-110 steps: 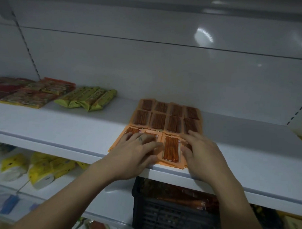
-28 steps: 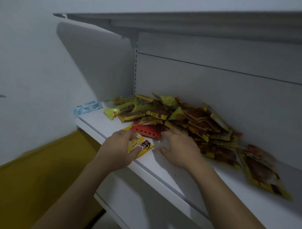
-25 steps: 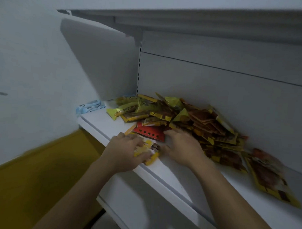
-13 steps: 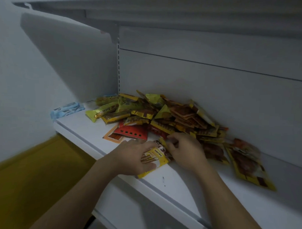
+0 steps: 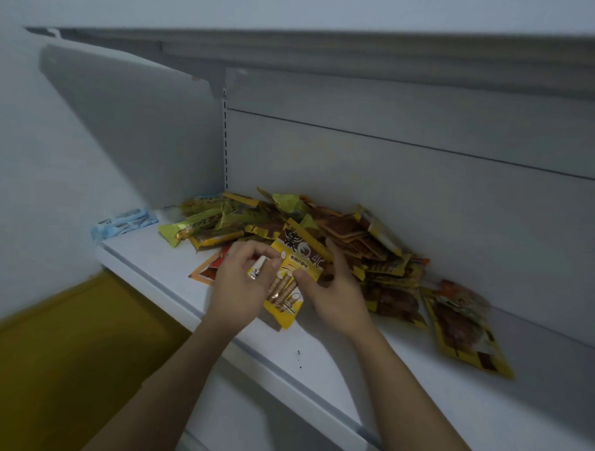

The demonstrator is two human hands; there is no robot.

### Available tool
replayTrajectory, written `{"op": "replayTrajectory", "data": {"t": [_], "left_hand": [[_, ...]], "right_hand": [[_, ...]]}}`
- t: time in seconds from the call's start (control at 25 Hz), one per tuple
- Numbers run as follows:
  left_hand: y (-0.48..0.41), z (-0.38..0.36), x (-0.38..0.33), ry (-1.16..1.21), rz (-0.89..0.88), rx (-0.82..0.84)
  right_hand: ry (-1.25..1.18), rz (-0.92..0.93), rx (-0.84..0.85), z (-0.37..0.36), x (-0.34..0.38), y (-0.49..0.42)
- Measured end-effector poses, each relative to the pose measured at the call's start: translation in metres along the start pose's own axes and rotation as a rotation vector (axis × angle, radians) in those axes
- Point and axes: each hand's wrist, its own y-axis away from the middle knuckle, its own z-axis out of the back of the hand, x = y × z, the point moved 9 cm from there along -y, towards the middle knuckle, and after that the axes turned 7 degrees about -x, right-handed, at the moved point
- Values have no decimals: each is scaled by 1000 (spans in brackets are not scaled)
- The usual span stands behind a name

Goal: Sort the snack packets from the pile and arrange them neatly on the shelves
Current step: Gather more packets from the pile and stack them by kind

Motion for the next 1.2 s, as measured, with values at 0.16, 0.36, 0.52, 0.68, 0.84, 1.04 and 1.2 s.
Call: {"op": "replayTrajectory", "data": {"t": [0.16, 0.36, 0.52, 0.68, 0.84, 1.04, 1.2], "left_hand": [[-4, -31, 13, 29, 51, 151], [-17, -48, 13, -494, -244, 149], [-28, -62, 11, -743, -386, 119], [-38, -66, 10, -785, -465, 101], [-37, -62, 8, -682, -500, 140], [-10, -39, 16, -535, -420, 234], [14, -19, 31, -376, -240, 341]], "right_hand": [[-311, -105, -148, 26, -4, -4], [-208, -104, -368, 75, -7, -10], [-56, -99, -335, 74, -5, -15], [-27, -145, -286, 72, -8, -16], [1, -164, -247, 70, -5, -14], [-49, -197, -229, 66, -6, -11], [-25, -188, -104, 40, -5, -6]]}}
